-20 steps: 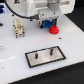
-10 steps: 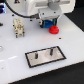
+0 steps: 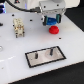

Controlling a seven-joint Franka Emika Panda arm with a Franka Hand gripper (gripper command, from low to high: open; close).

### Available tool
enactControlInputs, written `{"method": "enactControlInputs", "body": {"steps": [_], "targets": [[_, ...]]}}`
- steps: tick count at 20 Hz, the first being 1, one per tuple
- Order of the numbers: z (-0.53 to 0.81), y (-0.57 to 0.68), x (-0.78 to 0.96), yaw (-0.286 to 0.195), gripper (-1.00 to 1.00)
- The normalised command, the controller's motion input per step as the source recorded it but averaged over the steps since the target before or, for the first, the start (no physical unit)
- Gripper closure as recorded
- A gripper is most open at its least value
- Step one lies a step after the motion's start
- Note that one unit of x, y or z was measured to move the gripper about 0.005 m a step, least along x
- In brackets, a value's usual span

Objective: Insert the blue gear onto the right peg, followed by the red gear

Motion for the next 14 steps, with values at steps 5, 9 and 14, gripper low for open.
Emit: {"method": "enactControlInputs", "body": {"steps": [5, 9, 14], "targets": [[0.52, -0.15, 0.82, 0.000, 1.00], [0.48, -0.18, 0.84, 0.000, 1.00], [0.39, -0.17, 0.89, 0.000, 1.00]]}}
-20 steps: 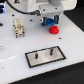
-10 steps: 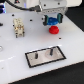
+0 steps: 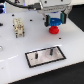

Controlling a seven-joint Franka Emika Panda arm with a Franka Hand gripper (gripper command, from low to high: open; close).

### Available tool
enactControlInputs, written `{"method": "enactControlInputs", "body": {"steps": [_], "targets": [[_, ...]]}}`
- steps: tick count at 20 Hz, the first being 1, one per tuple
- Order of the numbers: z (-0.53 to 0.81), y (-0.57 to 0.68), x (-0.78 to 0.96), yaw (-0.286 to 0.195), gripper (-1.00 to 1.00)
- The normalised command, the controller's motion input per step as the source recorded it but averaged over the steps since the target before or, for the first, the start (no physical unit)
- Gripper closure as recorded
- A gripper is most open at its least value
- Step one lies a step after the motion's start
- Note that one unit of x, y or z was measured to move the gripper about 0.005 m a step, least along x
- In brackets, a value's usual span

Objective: Insert the blue gear onto the right peg, followed by the red gear

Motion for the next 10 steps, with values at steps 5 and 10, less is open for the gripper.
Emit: {"method": "enactControlInputs", "body": {"steps": [5, 10], "targets": [[0.24, -0.21, 0.91, 0.000, 1.00], [0.16, -0.22, 0.88, 0.000, 1.00]]}}
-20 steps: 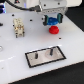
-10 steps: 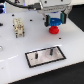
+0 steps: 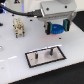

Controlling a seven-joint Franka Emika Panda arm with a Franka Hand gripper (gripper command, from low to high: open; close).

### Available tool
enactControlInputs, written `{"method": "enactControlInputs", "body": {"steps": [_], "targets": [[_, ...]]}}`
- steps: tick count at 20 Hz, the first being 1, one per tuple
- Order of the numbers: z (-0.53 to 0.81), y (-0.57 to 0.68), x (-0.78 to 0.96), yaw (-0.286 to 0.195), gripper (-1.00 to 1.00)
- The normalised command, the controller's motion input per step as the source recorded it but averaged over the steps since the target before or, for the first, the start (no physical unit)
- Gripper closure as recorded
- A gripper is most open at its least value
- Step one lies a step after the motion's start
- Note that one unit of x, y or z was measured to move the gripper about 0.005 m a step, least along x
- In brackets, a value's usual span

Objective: Insert the blue gear onto the right peg, followed by the red gear

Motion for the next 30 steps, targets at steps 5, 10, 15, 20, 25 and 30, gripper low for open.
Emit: {"method": "enactControlInputs", "body": {"steps": [5, 10, 15, 20, 25, 30], "targets": [[0.04, -0.19, 0.82, 0.000, 1.00], [0.00, -0.04, 0.65, 0.000, 1.00], [-0.16, -0.11, 0.21, 0.000, 1.00], [-0.06, -0.16, 0.07, 0.000, 1.00], [0.23, -0.03, 0.03, 0.000, 1.00], [0.27, -0.11, 0.02, 0.000, 1.00]]}}
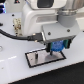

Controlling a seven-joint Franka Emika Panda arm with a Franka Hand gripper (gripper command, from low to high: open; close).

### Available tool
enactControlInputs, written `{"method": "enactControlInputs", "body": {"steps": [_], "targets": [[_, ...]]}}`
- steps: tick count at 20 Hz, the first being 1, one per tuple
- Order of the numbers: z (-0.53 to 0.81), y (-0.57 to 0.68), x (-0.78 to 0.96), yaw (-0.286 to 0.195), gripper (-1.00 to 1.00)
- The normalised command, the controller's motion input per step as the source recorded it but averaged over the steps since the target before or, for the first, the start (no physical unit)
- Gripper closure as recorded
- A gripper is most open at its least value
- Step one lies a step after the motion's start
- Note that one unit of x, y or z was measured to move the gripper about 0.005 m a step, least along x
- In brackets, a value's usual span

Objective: Insert the blue gear onto the right peg, followed by the red gear

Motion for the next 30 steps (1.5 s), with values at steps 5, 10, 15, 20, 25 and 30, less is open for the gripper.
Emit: {"method": "enactControlInputs", "body": {"steps": [5, 10, 15, 20, 25, 30], "targets": [[0.03, -0.20, 0.23, 0.000, 1.00], [-0.05, -0.27, 0.22, 0.000, 1.00], [0.18, -0.23, 0.18, 0.000, 1.00], [0.33, -0.17, 0.22, 0.000, 1.00], [-0.01, -0.03, 0.31, 0.000, 1.00], [-0.08, 0.00, 0.38, 0.000, 1.00]]}}
